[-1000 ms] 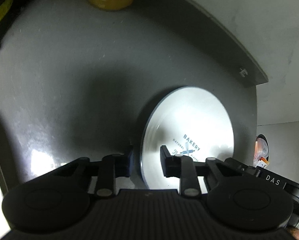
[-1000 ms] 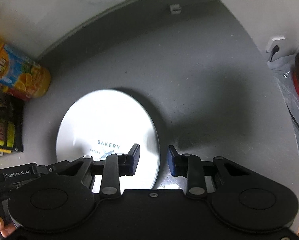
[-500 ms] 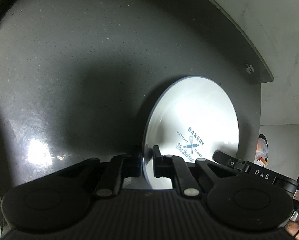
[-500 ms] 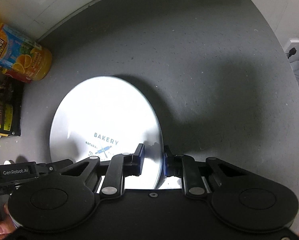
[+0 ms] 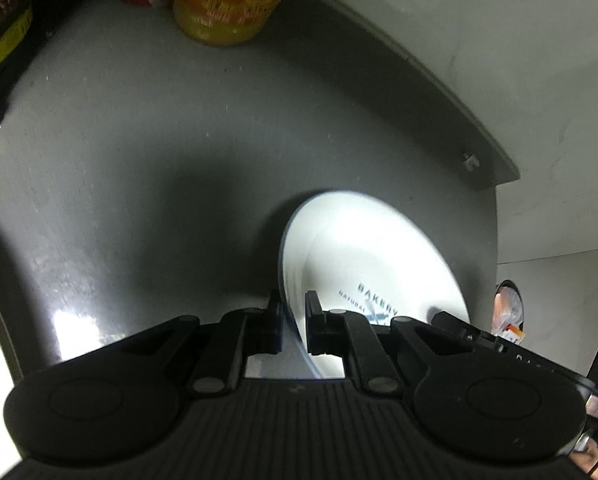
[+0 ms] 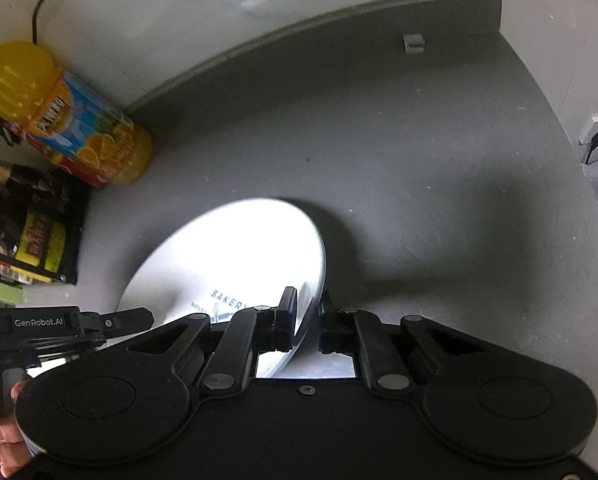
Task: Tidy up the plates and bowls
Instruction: 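Carry the 'BAKERY' plate and lower it onto the 'Sweet' plate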
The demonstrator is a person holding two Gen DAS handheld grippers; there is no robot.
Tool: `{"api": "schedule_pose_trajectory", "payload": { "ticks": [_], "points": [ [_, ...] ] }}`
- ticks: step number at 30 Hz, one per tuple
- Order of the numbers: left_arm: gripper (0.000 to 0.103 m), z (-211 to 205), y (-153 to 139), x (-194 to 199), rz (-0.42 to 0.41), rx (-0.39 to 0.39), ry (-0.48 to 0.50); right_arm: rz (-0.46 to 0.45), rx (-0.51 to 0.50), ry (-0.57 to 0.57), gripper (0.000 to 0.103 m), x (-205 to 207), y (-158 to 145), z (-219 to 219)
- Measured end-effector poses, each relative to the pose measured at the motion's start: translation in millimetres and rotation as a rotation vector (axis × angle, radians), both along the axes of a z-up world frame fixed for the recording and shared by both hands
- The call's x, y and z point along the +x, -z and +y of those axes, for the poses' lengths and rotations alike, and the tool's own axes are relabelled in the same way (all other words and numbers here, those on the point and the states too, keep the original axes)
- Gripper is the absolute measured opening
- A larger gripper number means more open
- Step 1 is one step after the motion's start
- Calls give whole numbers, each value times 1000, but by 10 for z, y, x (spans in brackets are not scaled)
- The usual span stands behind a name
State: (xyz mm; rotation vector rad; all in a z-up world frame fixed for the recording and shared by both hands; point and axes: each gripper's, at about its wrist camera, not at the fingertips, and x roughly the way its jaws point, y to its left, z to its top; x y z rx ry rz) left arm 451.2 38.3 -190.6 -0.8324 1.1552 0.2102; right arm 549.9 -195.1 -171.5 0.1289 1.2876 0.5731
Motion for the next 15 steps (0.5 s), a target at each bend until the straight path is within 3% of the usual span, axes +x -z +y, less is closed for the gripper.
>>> {"api": "schedule_pose_trajectory", "payload": {
  "ticks": [15],
  "points": [
    [9, 292, -391, -420, -91, 36, -18, -103, 39, -14, 10, -327, -397, 269]
  ]
}}
